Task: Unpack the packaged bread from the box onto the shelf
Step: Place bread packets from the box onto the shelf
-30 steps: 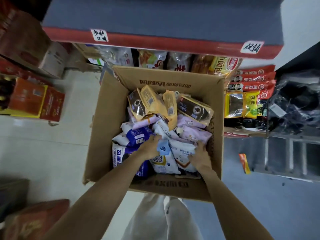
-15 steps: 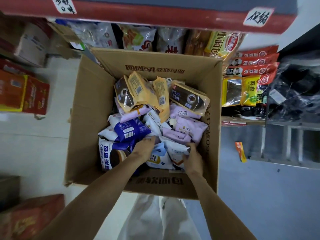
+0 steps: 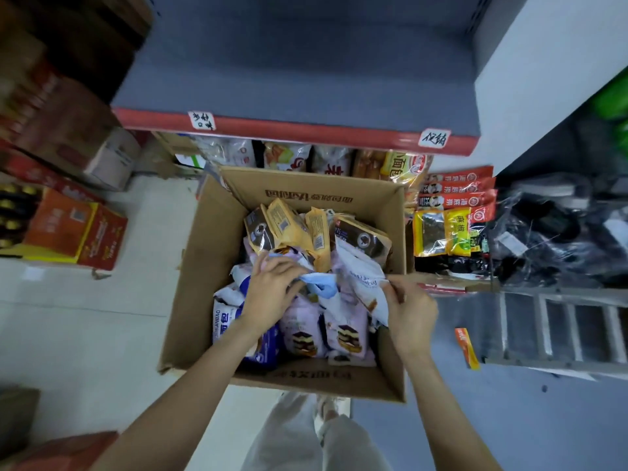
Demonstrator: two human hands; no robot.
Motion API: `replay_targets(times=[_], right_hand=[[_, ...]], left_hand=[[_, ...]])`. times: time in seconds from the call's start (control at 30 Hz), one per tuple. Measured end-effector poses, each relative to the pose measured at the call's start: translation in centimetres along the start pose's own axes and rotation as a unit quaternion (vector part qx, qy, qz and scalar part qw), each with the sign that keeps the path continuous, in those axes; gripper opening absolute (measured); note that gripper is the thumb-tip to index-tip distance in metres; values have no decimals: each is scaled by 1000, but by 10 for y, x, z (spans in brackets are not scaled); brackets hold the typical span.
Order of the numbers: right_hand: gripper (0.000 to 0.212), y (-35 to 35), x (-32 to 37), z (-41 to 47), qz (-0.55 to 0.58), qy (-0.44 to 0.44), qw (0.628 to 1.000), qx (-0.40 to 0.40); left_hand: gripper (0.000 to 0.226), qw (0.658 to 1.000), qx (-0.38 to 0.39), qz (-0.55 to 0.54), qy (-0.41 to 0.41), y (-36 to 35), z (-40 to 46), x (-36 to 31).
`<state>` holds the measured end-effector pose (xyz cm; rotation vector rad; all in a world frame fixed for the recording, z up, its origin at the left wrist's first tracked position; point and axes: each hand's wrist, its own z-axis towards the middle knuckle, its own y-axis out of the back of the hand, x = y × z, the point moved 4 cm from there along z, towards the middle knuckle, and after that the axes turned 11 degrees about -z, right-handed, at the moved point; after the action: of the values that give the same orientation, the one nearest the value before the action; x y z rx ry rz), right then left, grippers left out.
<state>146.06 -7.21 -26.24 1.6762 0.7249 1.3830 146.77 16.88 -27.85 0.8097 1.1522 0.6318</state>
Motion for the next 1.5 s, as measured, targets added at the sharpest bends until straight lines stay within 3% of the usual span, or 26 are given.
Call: replay_targets(times=[0.17, 0.3, 0.4, 0.6, 0.8, 1.0, 1.1, 1.2, 1.3, 1.37, 1.43, 1.5], right_hand=[[14, 79, 37, 27, -10, 100, 992, -75], [17, 146, 69, 51, 0, 163, 981, -106], [14, 199, 99, 71, 60, 190, 974, -106], [9, 297, 167, 117, 246, 228, 935, -114], [12, 362, 225, 150, 426, 221, 868, -126], [17, 384, 265, 199, 496, 196, 834, -139], [20, 388, 277, 232, 484, 157, 841, -182], [20, 392, 295, 251, 479, 172, 834, -214], [15, 385, 315, 260, 394, 204, 866, -231], [16, 373, 322, 265, 330, 218, 889, -230], [15, 360, 325, 271, 291, 206, 905, -232], [14, 355, 327, 276, 277, 185, 912, -241]], left_hand=[[33, 991, -124, 37, 11, 77, 37, -33], [21, 977, -212, 17, 11, 148, 78, -58], [15, 954, -295, 52, -6, 207, 110, -83], [25, 912, -391, 24, -123, 332, 169, -148], [26, 910, -388, -33, -144, 429, 246, -204], [24, 900, -388, 36, -194, 467, 328, -249], [26, 911, -353, 76, -201, 468, 374, -255], [28, 931, -291, 99, -197, 457, 414, -241], [33, 939, -249, 128, -197, 444, 432, -218], [37, 933, -260, 128, -214, 441, 431, -202], [41, 919, -322, 40, -222, 440, 413, -188], [50, 898, -370, -118, -209, 431, 380, -173]])
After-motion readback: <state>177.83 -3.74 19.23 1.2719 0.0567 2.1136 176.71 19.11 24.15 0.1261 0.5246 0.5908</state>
